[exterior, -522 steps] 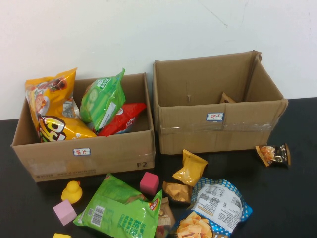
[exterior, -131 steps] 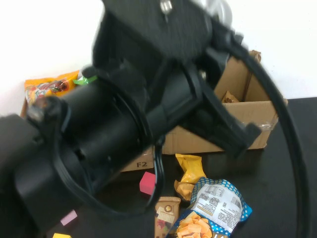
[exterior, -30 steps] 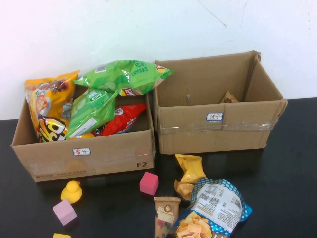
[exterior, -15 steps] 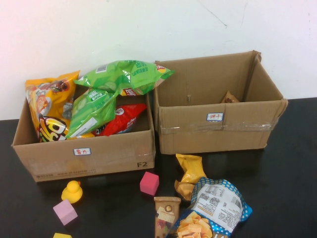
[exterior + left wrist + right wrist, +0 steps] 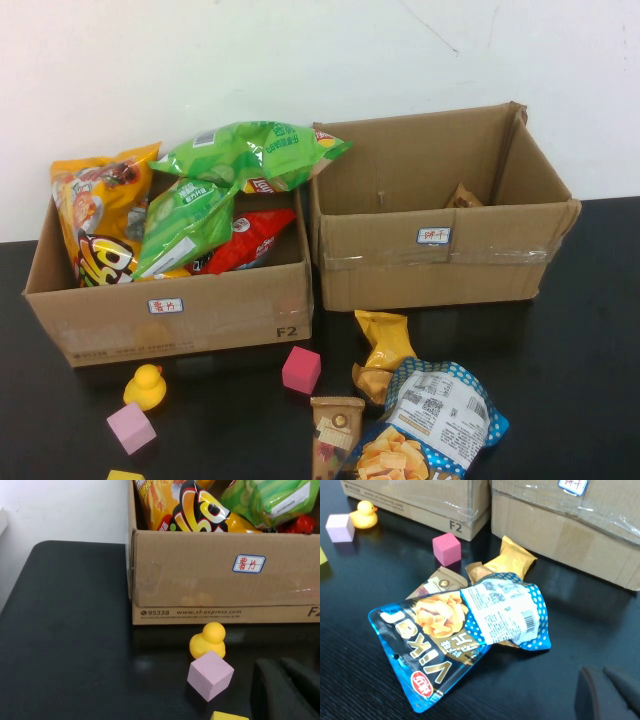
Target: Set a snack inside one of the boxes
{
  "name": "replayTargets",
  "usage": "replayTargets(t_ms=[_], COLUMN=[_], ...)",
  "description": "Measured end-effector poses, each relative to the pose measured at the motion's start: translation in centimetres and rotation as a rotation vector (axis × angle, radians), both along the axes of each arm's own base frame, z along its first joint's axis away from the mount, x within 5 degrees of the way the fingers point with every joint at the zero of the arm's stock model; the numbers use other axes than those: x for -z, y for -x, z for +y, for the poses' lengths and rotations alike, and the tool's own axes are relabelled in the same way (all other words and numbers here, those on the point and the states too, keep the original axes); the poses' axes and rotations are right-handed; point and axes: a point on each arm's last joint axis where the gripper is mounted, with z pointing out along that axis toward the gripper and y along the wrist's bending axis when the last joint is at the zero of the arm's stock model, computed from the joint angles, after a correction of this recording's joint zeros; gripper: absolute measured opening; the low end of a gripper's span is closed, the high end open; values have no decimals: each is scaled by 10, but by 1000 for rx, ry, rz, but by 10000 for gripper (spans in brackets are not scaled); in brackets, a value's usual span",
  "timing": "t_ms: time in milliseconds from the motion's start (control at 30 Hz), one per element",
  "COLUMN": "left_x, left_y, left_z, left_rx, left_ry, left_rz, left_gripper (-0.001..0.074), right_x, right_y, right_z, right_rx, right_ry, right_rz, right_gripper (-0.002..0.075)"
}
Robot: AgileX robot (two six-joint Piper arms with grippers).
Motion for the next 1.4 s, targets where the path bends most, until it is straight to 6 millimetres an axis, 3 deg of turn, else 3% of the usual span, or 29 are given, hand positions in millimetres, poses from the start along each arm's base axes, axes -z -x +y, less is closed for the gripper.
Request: replayTargets(t_ms=[367,600,867,1067,1233,1400], left_x=[0,0,0,0,0,0], left_y=[0,0,0,0,0,0], left_z=[0,0,0,0,0,0], left_rx=[0,0,0,0,0,0], left_ry=[0,0,0,0,0,0], left_rz=[0,2,2,2,2,2], left_gripper=[-1,-1,-1,-1,-1,-1], right_x=[-1,-5,12,25,63,79], right_y=[-1,1,12,8,3,5], right_z=[-1,-12,-25,-35,-40,-39], right_rx=[8,137,334,488,576,600], right_ry=[6,-10,0,-37,-87,-117], right_rz=[-15,-277,-451,-408,-275,-153], right_gripper=[-1,-1,-1,-1,-1,-1])
